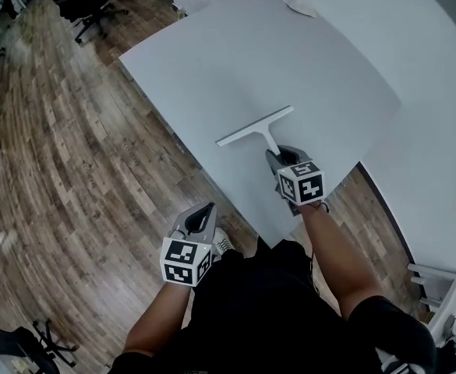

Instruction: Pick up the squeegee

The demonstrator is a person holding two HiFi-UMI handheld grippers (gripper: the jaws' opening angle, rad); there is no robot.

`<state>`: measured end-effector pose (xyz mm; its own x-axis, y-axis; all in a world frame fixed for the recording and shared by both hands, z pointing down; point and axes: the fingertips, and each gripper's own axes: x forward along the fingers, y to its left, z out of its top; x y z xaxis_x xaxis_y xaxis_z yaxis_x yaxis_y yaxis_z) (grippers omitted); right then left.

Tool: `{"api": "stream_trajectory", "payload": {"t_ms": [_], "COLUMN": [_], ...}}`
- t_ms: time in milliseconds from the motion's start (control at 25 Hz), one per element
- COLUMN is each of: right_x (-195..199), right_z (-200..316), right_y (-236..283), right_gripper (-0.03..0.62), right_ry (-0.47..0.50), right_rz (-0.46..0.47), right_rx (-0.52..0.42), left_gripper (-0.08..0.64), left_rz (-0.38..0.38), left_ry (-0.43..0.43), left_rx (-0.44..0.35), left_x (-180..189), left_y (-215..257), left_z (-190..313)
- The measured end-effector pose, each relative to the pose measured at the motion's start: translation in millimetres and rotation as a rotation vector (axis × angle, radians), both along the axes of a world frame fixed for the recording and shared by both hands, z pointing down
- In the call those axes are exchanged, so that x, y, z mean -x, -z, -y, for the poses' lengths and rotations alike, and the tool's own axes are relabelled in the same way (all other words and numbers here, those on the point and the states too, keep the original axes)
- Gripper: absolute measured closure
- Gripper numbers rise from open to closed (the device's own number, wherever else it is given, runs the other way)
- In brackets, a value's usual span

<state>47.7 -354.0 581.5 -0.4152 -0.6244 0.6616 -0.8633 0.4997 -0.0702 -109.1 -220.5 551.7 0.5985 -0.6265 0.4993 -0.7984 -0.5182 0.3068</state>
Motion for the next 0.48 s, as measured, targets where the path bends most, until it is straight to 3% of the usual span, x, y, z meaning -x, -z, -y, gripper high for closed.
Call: {"api": "stream_trajectory", "payload": {"t_ms": [240,480], "right_x": [-10,-13], "right_z": [-27,-61], "right_y": [50,94], "right_gripper": [0.495,0.495], "right_ry": [-0.026,-0.031], "right_rz": [0.078,0.268], "right_rx": [-0.053,-0.103], "left_gripper": [0.554,0.553], "left_rz": [-0.016,-0.016], "left_ry": [-0.062,-0.051], "left_rx": [-0.058,-0.107], "left_x": [-24,-39], "left_y": [22,44], "left_z": [6,6]}}
